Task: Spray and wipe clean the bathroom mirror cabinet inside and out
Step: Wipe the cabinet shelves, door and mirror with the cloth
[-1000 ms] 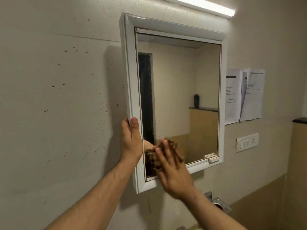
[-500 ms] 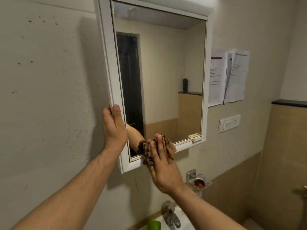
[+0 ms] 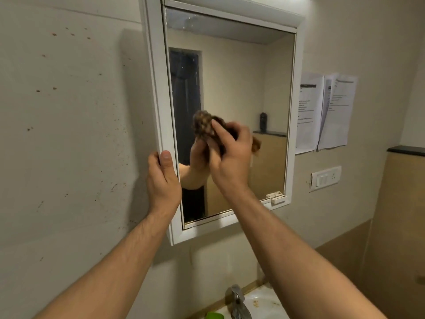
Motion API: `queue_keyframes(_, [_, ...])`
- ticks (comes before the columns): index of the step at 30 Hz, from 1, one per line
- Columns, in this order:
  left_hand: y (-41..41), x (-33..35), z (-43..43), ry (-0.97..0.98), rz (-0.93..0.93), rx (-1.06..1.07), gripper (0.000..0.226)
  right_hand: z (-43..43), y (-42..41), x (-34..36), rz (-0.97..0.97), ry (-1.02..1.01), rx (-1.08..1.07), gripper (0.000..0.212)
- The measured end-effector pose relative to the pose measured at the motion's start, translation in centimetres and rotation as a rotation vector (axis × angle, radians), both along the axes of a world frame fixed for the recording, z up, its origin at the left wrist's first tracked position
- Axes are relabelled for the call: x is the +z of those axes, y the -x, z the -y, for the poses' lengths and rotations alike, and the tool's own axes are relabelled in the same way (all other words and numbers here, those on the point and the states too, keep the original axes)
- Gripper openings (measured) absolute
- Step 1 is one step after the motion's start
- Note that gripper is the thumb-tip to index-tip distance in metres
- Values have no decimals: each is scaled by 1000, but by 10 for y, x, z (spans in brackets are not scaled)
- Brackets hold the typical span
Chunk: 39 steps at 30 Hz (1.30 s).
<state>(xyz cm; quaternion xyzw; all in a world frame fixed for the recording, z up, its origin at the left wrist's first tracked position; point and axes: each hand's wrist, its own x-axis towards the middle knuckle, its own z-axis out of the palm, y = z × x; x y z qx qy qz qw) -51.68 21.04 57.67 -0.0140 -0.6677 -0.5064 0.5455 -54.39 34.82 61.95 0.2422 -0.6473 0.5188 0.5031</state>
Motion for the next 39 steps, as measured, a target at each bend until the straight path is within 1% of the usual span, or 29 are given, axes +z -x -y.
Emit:
queue_keyframes(1, [1,0,0,-3,-6,-3,37,7,-1,14,-60,-54,-50,38])
queue_keyframes(3, [2,0,0,-13,-10,-16,37,19,-2,10,-184,-159,-106,36])
queue_keyframes(5, [2,-1,1,-15,0,-16,35,20,-10,-42,-248,-269,-89,30])
queue_keyframes(7, [0,-2,1,-19,3,-29,33,4,-21,-115,-230,-482,-24,24])
queue_keyframes(8, [0,-1,0,-16,0,-36,34,-5,-28,-139,-205,-586,-2,23])
queue_keyframes(9, [-1,-1,-1,-16,-7,-38,34,-13,-28,-147,-199,-666,14,21])
queue_keyframes(11, [-1,-1,-3,-27,-11,-28,32,-21,-15,-122,-263,-768,23,17])
queue_keyframes(12, [-1,-1,-2,-26,3,-33,31,-20,-11,-100,-302,-750,14,17])
queue_keyframes(13, [-1,-1,-1,-31,12,-38,30,-20,-5,-74,-320,-683,-3,20])
queue_keyframes(14, [0,-1,-1,-38,17,-42,31,-21,2,-47,-295,-579,-32,26])
queue_keyframes(16, [1,-2,-1,-38,24,-40,33,-27,18,-2,-164,-294,-105,33])
queue_keyframes(17, [1,-2,-1,-38,26,-35,33,-29,23,9,-104,-190,-124,33])
queue_keyframes(18, [0,-2,-1,-38,30,-34,33,-29,25,8,-69,-143,-140,34])
queue_keyframes(19, [-1,-2,-1,-35,33,-32,33,-27,23,-5,-65,-161,-150,33])
queue_keyframes(20, [-1,-2,-1,-36,36,-27,35,-29,18,-30,-83,-233,-139,32])
queue_keyframes(22, [-3,0,-4,-41,44,-22,40,-46,5,-96,-114,-471,-89,28])
queue_keyframes(23, [-4,0,-4,-42,49,-17,42,-59,-3,-125,-99,-583,-72,25])
queue_keyframes(24, [-4,0,-5,-44,48,-6,43,-72,-5,-141,-84,-669,-56,24])
queue_keyframes(25, [-5,0,-6,-45,51,5,43,-82,0,-143,-84,-728,-34,22])
queue_keyframes(27, [-4,0,-7,-38,60,14,41,-97,17,-119,-153,-821,-41,19])
queue_keyframes(28, [-4,0,-7,-33,65,14,42,-101,24,-105,-184,-820,-67,19])
queue_keyframes(29, [-4,0,-7,-34,64,20,43,-108,33,-93,-179,-764,-96,21])
queue_keyframes(30, [-5,0,-5,-35,60,31,45,-116,40,-85,-127,-667,-121,27])
queue_keyframes(32, [-5,-1,-5,-34,60,41,50,-142,52,-83,42,-526,-234,42])
queue_keyframes(33, [-6,-1,-5,-32,66,42,52,-156,56,-87,143,-508,-312,44])
queue_keyframes(35, [-6,-2,-6,-26,71,50,52,-181,63,-102,391,-419,-433,38])
queue_keyframes(37, [-6,-1,-8,-38,69,64,50,-191,67,-123,644,-213,-481,35])
queue_keyframes(38, [-6,-1,-9,-38,68,69,50,-190,66,-135,707,-128,-478,35])
queue_keyframes(39, [-6,-1,-10,-33,64,73,50,-187,66,-146,714,-69,-465,36])
